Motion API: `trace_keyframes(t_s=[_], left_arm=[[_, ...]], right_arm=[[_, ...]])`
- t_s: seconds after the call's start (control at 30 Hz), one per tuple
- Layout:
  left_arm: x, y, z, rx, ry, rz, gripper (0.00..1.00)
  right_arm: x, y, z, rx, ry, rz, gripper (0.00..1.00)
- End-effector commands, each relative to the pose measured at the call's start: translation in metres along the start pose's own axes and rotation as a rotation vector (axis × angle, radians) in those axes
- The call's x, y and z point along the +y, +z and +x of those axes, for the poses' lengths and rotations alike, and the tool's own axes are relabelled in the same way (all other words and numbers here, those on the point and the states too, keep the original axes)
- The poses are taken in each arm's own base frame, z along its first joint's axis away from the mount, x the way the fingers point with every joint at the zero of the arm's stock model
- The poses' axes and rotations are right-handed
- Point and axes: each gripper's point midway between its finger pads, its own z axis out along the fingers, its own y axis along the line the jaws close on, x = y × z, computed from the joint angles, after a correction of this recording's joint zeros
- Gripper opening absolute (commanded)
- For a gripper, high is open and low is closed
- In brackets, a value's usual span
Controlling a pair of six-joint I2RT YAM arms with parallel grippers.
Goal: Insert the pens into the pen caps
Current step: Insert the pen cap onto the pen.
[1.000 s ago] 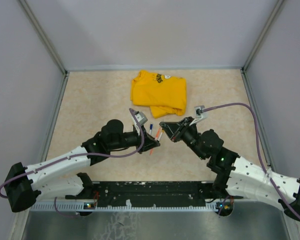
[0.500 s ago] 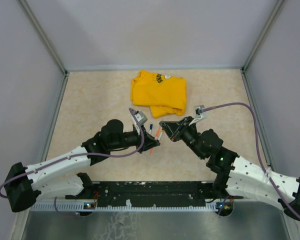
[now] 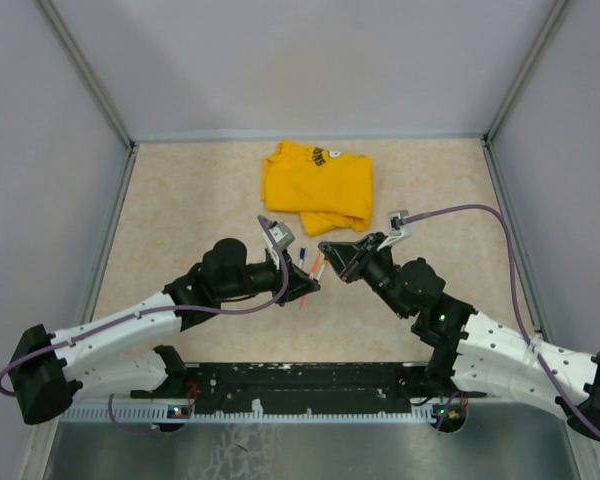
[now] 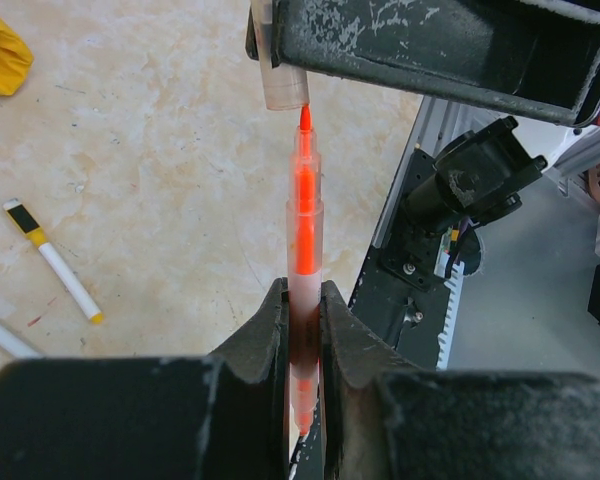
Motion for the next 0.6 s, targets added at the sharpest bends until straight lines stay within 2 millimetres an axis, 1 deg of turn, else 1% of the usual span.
trace_keyframes(t_s=[0.0,0.33,0.57], left_arm=[[-0.011,0.002,-0.026,-0.073,0.035,0.034,0.0],[-0.011,0.0,-0.027,-0.077,0.038,0.032,0.0],[-0.011,0.001,-0.026,-0.073,0.038,0.034,0.0]], right_arm=[[0.015,0.002,-0.034,-0.104,0.029,-0.013,0.0],[0.015,0.002,-0.041,-0.151,0.061,-0.019,0.0],[0.02,0.002,-0.048,-0.181,0.077,-0.043,0.0]])
